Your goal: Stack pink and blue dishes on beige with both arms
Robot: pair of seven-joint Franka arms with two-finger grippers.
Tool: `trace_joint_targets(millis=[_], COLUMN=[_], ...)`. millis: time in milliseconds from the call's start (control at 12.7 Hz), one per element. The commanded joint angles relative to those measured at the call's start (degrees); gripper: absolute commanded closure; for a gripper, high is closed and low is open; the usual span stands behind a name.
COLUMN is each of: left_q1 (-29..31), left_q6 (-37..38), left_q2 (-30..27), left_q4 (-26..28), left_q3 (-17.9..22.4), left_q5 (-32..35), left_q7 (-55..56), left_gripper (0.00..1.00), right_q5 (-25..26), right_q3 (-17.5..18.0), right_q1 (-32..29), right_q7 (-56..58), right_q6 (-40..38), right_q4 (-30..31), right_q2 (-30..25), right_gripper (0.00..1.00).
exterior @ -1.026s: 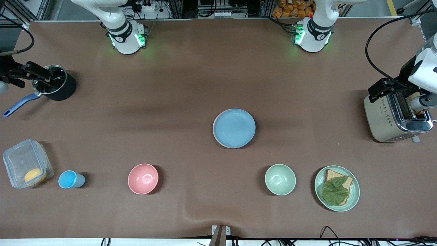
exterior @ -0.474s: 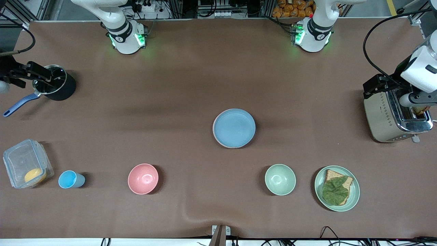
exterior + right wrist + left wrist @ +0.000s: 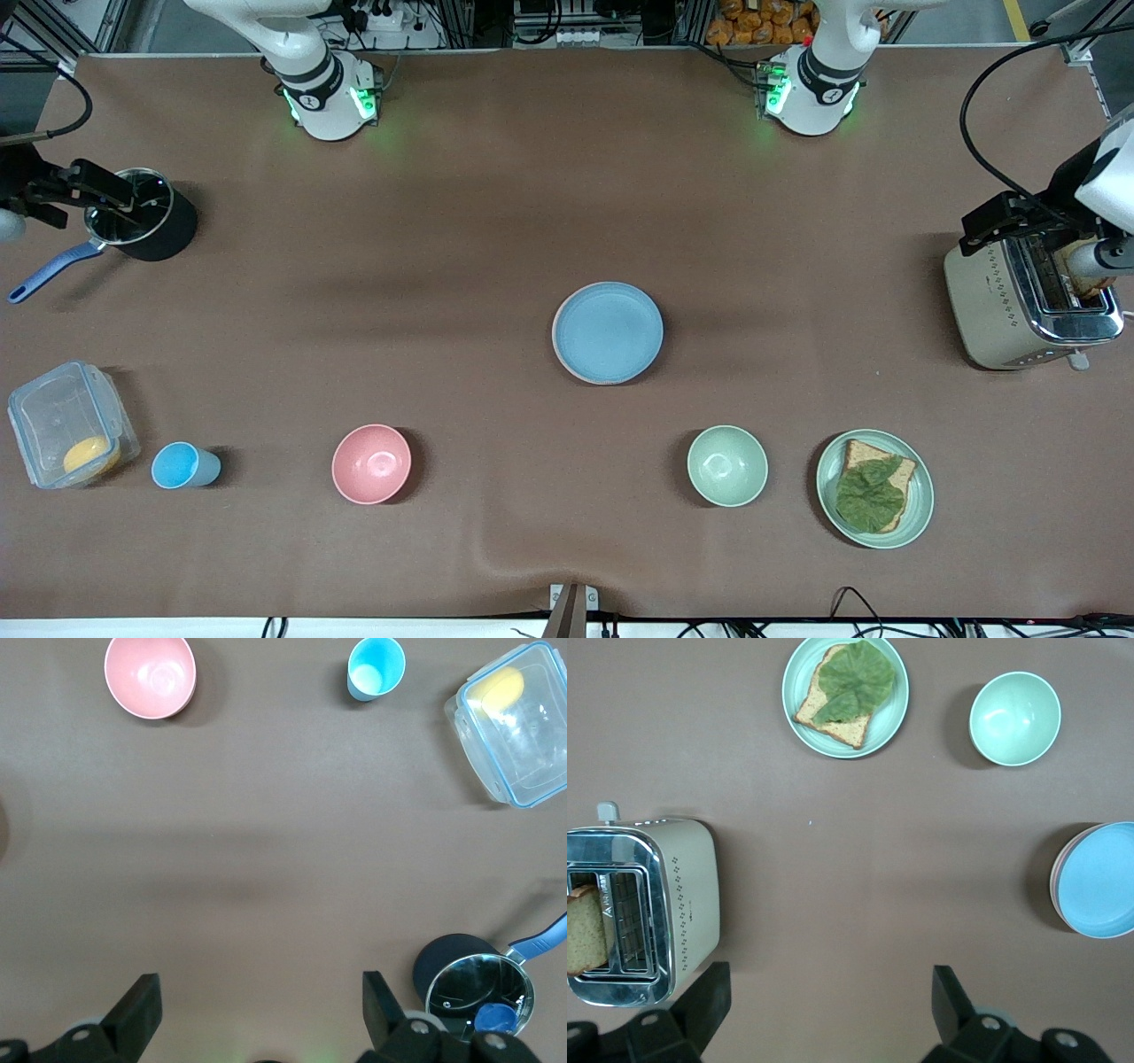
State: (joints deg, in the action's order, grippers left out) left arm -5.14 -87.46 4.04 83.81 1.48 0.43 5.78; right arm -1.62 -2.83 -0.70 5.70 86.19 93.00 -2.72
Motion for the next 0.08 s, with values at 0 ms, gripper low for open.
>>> trace_joint_targets(millis=[0], left_q1=[1.1], left_q6=[0.27], left_q2=[-1.14], left_q4=[0.3], left_q3=[0.01], left_q5=[-0.52], left_q7=[-1.04], left_gripper=[0.0], right_q5=[1.01], right_q3=[0.98], right_q1=[-0.71], right_q7=[-0.43], right_q6=[-0.41], right_q4=[0.78], right_q2=[-1.32], right_gripper=[0.0])
